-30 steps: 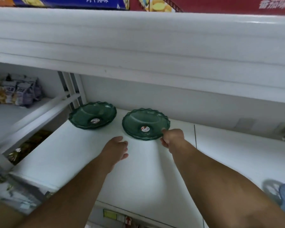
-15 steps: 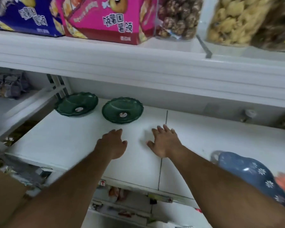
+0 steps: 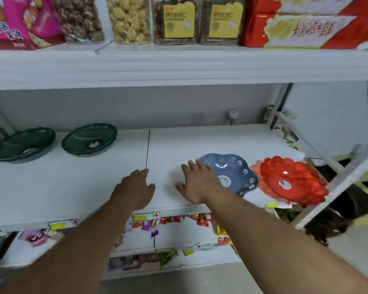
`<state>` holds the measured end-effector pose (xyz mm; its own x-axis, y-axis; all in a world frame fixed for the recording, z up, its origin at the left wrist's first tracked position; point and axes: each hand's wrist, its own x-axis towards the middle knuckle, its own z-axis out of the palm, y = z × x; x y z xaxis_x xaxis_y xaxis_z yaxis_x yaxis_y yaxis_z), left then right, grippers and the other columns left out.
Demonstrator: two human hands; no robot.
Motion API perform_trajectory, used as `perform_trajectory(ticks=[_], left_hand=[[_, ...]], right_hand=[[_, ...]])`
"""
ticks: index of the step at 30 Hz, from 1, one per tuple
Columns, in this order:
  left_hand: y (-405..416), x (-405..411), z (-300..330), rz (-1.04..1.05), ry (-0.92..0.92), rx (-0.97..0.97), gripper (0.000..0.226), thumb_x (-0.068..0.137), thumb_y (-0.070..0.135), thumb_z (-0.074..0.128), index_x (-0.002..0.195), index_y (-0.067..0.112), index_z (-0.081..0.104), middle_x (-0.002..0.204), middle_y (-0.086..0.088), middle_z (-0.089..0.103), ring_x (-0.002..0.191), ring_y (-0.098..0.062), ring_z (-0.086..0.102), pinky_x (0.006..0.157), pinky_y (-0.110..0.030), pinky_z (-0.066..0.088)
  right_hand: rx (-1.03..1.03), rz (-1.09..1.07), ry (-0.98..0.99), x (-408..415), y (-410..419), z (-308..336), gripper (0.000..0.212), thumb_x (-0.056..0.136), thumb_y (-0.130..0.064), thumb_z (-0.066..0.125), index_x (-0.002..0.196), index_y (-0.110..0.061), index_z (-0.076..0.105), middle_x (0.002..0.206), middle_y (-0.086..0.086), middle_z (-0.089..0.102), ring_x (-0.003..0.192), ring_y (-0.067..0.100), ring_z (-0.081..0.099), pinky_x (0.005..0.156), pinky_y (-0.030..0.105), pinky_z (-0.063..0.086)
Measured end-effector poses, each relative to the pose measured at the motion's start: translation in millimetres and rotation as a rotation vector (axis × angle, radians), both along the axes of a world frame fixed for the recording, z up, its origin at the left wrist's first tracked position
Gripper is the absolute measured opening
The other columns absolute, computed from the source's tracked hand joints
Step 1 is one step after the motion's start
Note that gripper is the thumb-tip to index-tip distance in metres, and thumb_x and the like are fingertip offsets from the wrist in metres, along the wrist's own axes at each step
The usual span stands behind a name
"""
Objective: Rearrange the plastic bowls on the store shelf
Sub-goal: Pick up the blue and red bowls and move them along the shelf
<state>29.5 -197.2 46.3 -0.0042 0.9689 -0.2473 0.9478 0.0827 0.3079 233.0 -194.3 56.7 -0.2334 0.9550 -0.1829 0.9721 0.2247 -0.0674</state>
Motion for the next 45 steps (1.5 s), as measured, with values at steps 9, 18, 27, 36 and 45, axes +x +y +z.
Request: perform_trajectory(ticks=[9,18,27,36,45], left_hand=[[-74,106,-6,-0.08,-0.096,0.039,0.067,0.098,0.045,0.041,0.157,0.022,0.02,0.164,-0.005,0.023,0.147,-0.029,0.029,0.118,-0.044,0.03],[-107,225,-11,-0.022,-0.08,0.023,0.066,0.097,0.045,0.043,0.156,0.023,0.021,0.162,-0.003,0.028,0.143,-0.028,0.035,0.112,-0.044,0.037],[-118,315,-34,0.024,-0.028,0.054,0.062,0.095,0.046,0.043,0.151,0.025,0.029,0.156,-0.002,0.039,0.135,-0.029,0.046,0.105,-0.043,0.043],[-80,319,-65,0.318,-0.019,0.122,0.058,0.095,0.05,0.042,0.143,0.016,0.04,0.143,-0.01,0.05,0.126,-0.033,0.052,0.099,-0.047,0.049],[-13,294,-95,0.944,-1.007,-0.034,0.037,0.095,0.028,0.054,0.117,-0.002,0.058,0.103,-0.019,0.068,0.084,-0.03,0.068,0.075,-0.042,0.061]], right_hand=[[0.034,-0.129,0.028,106,-87,4,0.077,0.097,-0.059,0.031,0.159,-0.015,0.017,0.168,0.011,0.014,0.155,0.032,0.006,0.124,0.053,0.008],[0.044,-0.2,0.086,244,-126,-11,0.075,0.097,-0.057,0.032,0.159,-0.016,0.018,0.168,0.01,0.016,0.155,0.031,0.011,0.124,0.049,0.014],[0.076,-0.321,0.145,362,-133,-39,0.067,0.096,-0.055,0.038,0.147,-0.012,0.039,0.156,0.011,0.042,0.141,0.035,0.039,0.11,0.047,0.038],[0.181,-0.662,0.43,393,-104,-68,0.064,0.087,-0.048,0.059,0.13,-0.002,0.044,0.119,0.021,0.062,0.106,0.043,0.061,0.084,0.048,0.055],[-0.199,-1.171,1.175,387,-50,-79,0.027,0.093,-0.023,0.06,0.097,0.002,0.067,0.081,0.018,0.073,0.059,0.027,0.069,0.049,0.028,0.057]])
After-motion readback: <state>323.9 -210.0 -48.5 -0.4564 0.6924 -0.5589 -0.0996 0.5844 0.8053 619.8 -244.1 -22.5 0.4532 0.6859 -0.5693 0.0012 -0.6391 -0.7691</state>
